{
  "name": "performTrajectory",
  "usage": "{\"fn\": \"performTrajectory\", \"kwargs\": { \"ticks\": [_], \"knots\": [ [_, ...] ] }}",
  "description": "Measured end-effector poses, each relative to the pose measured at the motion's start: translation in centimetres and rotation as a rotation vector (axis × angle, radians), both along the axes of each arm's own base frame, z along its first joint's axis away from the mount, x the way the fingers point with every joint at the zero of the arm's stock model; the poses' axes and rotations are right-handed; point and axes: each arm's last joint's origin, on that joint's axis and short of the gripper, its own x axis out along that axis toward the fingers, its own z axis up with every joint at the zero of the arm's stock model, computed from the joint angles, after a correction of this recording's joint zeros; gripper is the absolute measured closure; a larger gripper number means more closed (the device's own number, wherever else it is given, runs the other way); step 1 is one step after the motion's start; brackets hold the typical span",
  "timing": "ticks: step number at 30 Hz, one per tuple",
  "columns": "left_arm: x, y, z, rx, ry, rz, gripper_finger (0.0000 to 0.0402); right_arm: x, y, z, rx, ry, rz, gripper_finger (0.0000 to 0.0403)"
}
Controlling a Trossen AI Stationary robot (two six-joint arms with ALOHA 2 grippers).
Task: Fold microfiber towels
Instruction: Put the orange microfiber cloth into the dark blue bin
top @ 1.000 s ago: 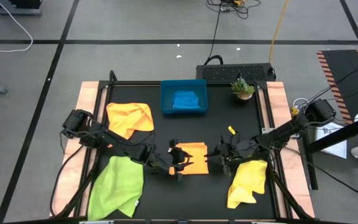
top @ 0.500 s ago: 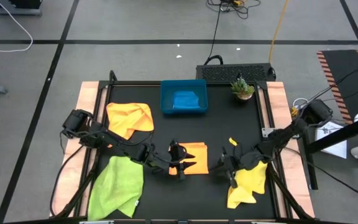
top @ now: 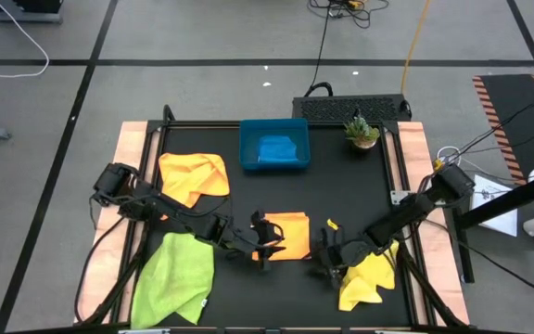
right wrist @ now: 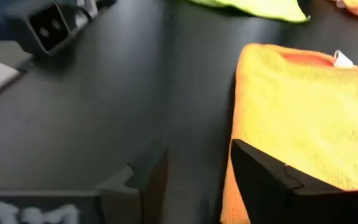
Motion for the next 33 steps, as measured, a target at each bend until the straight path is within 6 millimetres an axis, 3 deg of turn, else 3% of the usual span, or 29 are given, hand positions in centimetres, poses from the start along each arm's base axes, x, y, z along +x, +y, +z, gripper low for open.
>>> {"fn": "performTrajectory", "kwargs": {
  "ticks": [9, 23, 33],
  "knots": [
    [-1.9, 0.2, -2.0, 0.065, 0.286, -0.031, 0.0275, 0.2, -0.4, -1.1, -0.145, 0.039, -0.022, 0.0186],
    [-2.5, -3.4, -2.3, 0.144, 0.207, -0.118, 0.0275, 0.4, -1.9, -1.8, -0.241, 0.109, -0.084, 0.0193],
    [-2.2, -4.5, -5.1, 0.226, 0.238, -0.183, 0.0274, 0.5, -2.3, -1.9, -0.246, 0.113, -0.097, 0.0252]
  ]
}}
